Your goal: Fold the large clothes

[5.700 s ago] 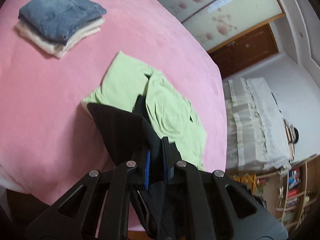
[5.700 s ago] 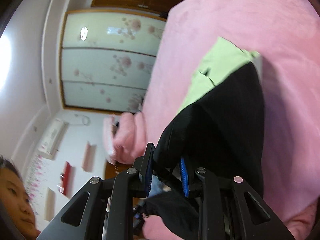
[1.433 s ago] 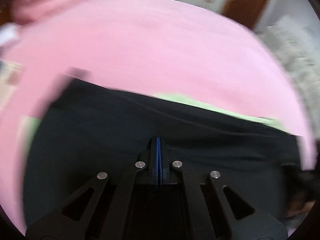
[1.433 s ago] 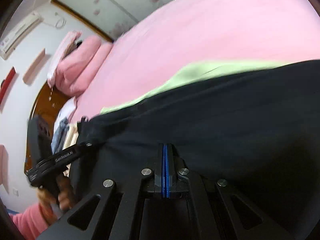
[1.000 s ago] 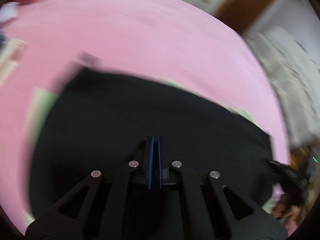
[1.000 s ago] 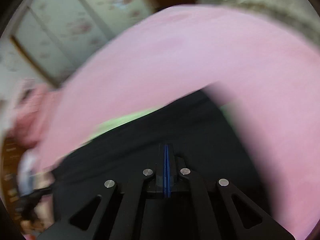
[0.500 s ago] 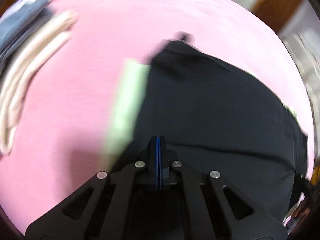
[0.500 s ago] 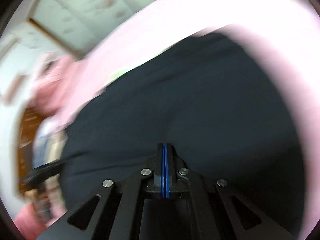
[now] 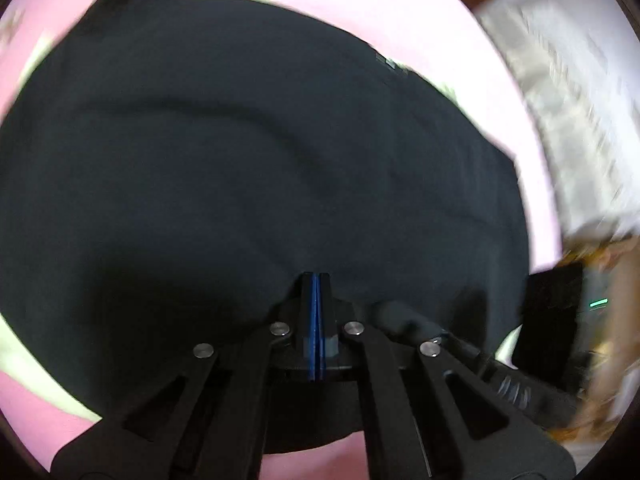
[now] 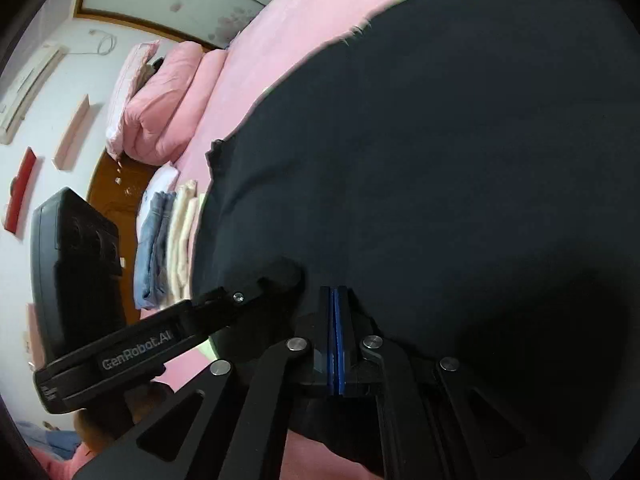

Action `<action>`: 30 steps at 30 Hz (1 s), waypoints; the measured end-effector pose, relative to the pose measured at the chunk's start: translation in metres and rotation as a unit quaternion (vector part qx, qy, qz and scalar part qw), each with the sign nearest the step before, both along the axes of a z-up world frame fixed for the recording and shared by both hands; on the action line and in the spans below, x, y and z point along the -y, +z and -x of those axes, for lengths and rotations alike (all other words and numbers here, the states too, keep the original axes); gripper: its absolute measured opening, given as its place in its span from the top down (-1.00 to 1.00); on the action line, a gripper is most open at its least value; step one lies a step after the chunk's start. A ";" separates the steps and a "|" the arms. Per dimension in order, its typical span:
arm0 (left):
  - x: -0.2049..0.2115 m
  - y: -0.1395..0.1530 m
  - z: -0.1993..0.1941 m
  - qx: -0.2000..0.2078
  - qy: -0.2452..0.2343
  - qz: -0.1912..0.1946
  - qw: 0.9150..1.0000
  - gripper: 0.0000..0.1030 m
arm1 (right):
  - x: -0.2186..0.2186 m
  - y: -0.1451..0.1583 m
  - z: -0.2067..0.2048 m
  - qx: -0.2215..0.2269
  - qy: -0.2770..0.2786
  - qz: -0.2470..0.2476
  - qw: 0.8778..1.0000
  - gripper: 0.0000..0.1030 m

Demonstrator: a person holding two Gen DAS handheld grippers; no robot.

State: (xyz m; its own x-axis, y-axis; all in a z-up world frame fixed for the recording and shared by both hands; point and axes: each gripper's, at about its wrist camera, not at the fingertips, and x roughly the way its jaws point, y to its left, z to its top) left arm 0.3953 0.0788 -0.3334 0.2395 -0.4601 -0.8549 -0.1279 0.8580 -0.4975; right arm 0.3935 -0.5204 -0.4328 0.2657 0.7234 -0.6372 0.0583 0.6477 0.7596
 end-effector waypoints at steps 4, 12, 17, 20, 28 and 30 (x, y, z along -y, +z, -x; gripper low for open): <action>-0.105 0.000 0.014 0.011 0.063 -0.150 0.987 0.99 | 0.140 -0.005 0.020 0.019 -0.114 0.099 0.988 1.00; -0.180 0.010 0.035 0.004 0.105 -0.164 0.981 0.98 | 0.317 0.028 0.050 -0.013 -0.250 0.233 0.940 0.98; -0.076 0.037 0.043 0.057 0.002 -0.002 0.998 0.98 | 0.255 0.038 0.043 0.065 -0.152 0.074 0.983 0.97; -0.010 0.024 0.043 0.016 -0.057 0.032 0.998 0.98 | 0.160 0.004 0.042 0.015 -0.041 0.006 0.999 0.97; -0.046 -0.019 0.084 -0.040 -0.030 -0.055 0.997 0.98 | 0.070 -0.062 0.039 -0.024 -0.003 0.089 0.996 0.97; -0.097 -0.023 0.093 -0.063 0.037 -0.102 0.992 0.99 | 0.115 -0.065 0.046 -0.029 -0.059 0.099 0.993 1.00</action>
